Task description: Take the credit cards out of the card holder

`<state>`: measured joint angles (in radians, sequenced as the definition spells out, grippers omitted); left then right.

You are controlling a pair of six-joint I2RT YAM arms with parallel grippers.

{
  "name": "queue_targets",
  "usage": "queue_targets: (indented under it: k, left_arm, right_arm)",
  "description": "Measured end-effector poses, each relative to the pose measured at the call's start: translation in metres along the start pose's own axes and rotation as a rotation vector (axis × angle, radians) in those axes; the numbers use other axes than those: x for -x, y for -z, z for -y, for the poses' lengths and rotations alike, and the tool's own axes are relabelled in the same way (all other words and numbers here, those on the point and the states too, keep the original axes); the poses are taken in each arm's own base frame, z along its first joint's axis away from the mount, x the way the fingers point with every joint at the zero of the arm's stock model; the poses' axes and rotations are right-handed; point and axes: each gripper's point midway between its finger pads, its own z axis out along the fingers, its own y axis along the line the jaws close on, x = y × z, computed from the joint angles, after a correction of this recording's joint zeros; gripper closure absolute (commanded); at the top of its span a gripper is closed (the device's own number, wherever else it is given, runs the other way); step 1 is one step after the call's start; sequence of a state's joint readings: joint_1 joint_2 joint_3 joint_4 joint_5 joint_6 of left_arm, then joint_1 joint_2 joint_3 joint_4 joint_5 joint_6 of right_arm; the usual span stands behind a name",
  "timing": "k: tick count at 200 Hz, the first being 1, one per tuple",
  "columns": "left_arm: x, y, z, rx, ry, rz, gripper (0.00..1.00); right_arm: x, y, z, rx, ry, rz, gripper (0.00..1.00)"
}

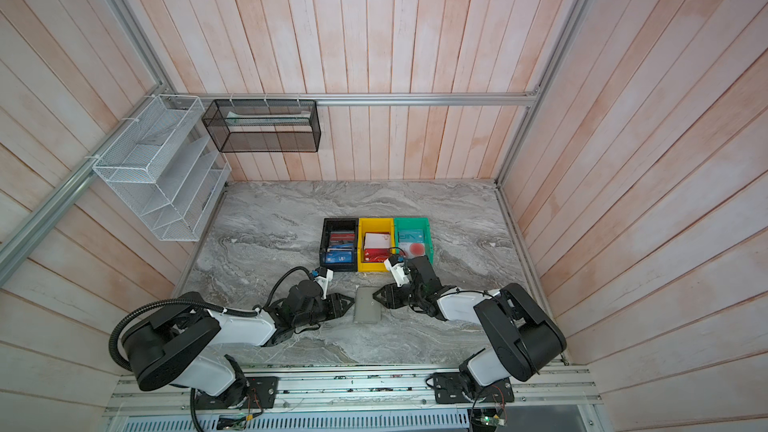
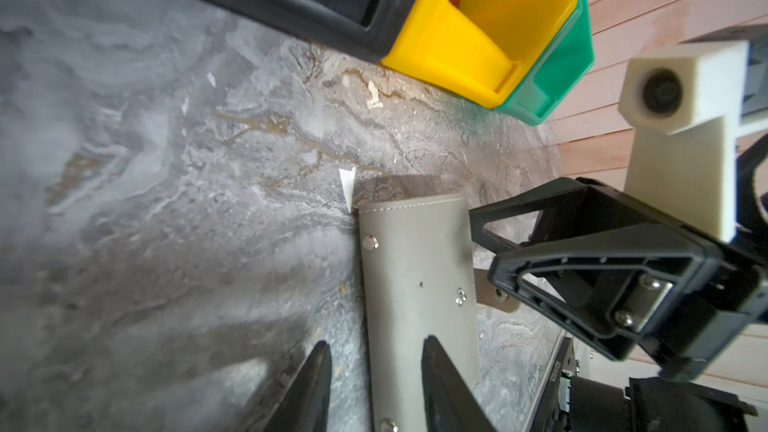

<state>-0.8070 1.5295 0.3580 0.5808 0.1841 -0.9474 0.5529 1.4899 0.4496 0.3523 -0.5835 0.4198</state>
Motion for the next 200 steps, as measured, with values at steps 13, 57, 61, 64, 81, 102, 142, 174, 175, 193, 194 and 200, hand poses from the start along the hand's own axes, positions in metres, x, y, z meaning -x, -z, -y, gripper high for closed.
queue_targets:
  k: [13,57,61,64,81,102,142,174,175,193,194,200]
  left_arm:
    - [0.0,-0.002,0.0,-0.006,0.003,0.0,0.61]
    - [-0.002,-0.005,-0.002,-0.003,0.018,-0.002,0.61]
    - [-0.002,-0.005,-0.002,-0.004,0.018,-0.002,0.62]
    - [-0.002,-0.005,-0.002,-0.004,0.019,-0.001,0.62]
    - [-0.001,-0.005,-0.002,-0.006,0.021,0.001,0.62]
    - [-0.002,-0.005,-0.003,-0.002,0.022,0.001,0.62]
    - [-0.003,0.0,-0.007,0.002,0.025,0.009,0.63]
    - [-0.004,0.008,-0.01,0.012,0.025,0.022,0.63]
    - [-0.004,0.009,-0.01,0.013,0.025,0.024,0.63]
    - [-0.003,0.013,-0.01,0.016,0.024,0.034,0.64]
    - [-0.002,0.013,-0.01,0.017,0.023,0.035,0.64]
    - [-0.002,0.014,-0.01,0.017,0.024,0.036,0.64]
  right_arm:
    - [0.001,0.0,-0.003,0.015,0.004,0.0,0.59]
    - [-0.001,-0.002,-0.015,0.077,0.015,-0.011,0.59]
    - [-0.002,-0.002,-0.016,0.084,0.017,-0.014,0.59]
    - [-0.002,-0.003,-0.017,0.087,0.017,-0.016,0.58]
    - [-0.006,-0.005,-0.022,0.116,0.016,-0.033,0.59]
    - [-0.008,-0.008,-0.03,0.16,0.021,-0.046,0.59]
    - [-0.014,-0.013,-0.044,0.237,0.03,-0.071,0.59]
    - [-0.029,-0.022,-0.059,0.302,0.038,-0.137,0.67]
    - [-0.029,-0.023,-0.06,0.304,0.037,-0.139,0.67]
    - [-0.031,-0.027,-0.064,0.322,0.037,-0.157,0.78]
    - [-0.031,-0.028,-0.065,0.323,0.035,-0.158,0.78]
    - [-0.03,-0.029,-0.066,0.326,0.038,-0.16,0.82]
